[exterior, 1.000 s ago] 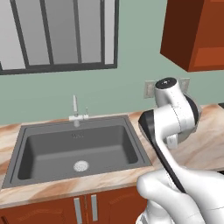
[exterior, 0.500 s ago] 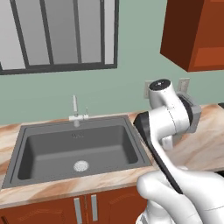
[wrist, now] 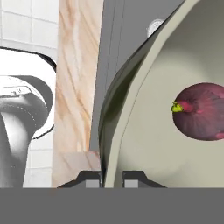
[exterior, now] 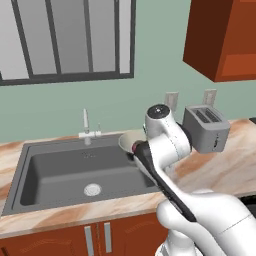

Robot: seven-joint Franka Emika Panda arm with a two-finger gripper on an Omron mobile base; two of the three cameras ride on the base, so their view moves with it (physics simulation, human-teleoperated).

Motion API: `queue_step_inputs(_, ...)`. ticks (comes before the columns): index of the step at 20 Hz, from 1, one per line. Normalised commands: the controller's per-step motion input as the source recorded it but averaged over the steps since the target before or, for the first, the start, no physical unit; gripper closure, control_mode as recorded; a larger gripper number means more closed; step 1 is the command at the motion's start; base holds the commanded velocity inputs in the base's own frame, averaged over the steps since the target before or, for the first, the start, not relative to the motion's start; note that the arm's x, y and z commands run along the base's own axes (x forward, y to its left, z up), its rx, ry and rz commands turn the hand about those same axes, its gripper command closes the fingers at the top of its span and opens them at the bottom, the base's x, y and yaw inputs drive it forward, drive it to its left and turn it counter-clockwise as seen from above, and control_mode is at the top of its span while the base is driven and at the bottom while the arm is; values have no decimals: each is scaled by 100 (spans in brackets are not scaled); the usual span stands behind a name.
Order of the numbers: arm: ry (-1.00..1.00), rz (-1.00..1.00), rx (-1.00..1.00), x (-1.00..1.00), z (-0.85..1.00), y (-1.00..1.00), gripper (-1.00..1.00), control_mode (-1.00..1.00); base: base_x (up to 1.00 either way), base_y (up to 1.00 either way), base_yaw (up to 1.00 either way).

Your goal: Pick the onion from the cabinet and place it in the bowl. Then pick the bowl and place it in the sink. Then turn on the sink facuet.

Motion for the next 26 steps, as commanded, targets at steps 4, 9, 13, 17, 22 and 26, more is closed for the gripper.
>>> queue_step_inputs(4, 1, 72, 9, 73, -68, 7, 100, -100, 0, 0, 0)
queue_step_inputs(9, 10, 66, 11, 92, -60, 12, 100, -100, 0, 0, 0)
queue_step_inputs(13, 14, 47, 3, 65, -45, 4, 100, -100, 0, 0, 0)
queue_step_inputs(17, 6, 31, 0, 70, -29, 9, 100, -100, 0, 0, 0)
queue_step_inputs(22, 5, 17, 0, 72, -15, 35, 100, -100, 0, 0, 0)
queue_step_inputs(26, 1, 4, 0, 56, -1, 44, 100, -100, 0, 0, 0)
